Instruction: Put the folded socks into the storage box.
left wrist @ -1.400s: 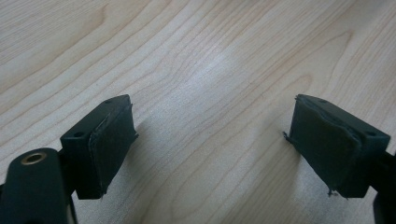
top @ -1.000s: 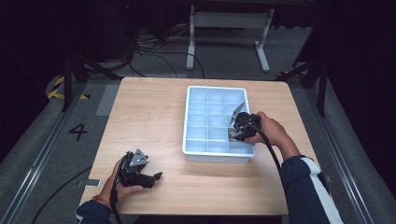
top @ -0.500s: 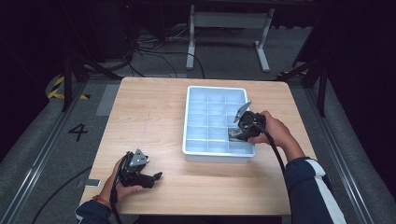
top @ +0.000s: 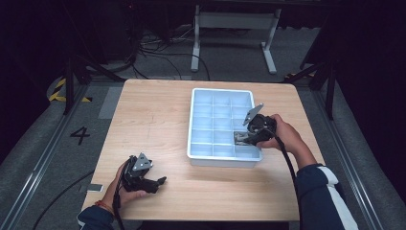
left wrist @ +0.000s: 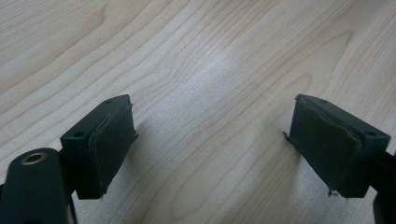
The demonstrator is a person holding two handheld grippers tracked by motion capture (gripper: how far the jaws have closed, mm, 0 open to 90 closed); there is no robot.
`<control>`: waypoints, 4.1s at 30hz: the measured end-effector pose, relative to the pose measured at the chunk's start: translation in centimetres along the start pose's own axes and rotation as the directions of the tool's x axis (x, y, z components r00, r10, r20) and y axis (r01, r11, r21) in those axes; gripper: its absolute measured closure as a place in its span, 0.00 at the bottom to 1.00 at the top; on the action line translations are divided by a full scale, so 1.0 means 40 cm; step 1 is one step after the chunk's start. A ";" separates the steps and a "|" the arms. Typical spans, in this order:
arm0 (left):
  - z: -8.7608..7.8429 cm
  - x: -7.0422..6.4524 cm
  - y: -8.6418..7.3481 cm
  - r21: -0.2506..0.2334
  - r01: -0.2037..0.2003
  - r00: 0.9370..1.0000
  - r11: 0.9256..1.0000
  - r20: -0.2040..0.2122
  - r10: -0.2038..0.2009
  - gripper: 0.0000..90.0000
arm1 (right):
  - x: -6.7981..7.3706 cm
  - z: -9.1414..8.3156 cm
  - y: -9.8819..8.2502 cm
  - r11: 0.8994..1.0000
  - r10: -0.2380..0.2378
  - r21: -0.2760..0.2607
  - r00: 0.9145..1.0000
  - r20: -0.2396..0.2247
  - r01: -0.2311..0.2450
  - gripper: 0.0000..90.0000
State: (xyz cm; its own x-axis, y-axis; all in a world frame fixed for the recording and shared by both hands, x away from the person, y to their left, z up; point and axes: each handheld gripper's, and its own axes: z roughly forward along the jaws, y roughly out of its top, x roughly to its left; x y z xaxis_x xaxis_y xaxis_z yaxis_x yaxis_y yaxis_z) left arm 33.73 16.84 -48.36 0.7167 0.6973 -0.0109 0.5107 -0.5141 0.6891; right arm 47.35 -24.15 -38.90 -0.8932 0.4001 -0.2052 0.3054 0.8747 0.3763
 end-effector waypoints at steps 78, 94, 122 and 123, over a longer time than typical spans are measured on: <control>0.000 -0.001 0.000 -0.001 0.007 1.000 1.000 -0.001 -0.007 0.16 | 0.121 -0.189 -0.284 0.969 0.114 -0.233 0.984 0.138 -0.079 0.44; 0.000 -0.001 0.000 -0.001 0.007 1.000 1.000 0.000 -0.007 0.16 | 0.142 -0.146 -0.389 0.968 0.166 -0.214 0.973 0.162 -0.130 0.39; 0.000 -0.001 0.000 0.000 0.007 1.000 1.000 -0.001 -0.007 0.16 | 0.158 -0.092 -0.559 0.896 0.372 -0.314 0.918 0.138 -0.315 0.30; 0.000 -0.001 0.000 0.000 0.007 1.000 1.000 0.000 -0.007 0.16 | 0.159 -0.087 -0.564 0.892 0.379 -0.315 0.916 0.129 -0.324 0.29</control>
State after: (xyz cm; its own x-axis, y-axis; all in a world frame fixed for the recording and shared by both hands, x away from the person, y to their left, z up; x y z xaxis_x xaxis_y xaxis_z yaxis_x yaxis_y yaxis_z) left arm 33.69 16.81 -48.37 0.7131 0.7009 -0.0153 0.5156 -0.5095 0.6889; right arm 33.62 -42.28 -45.55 -0.6601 0.7334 -0.1624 0.4580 0.5643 0.6869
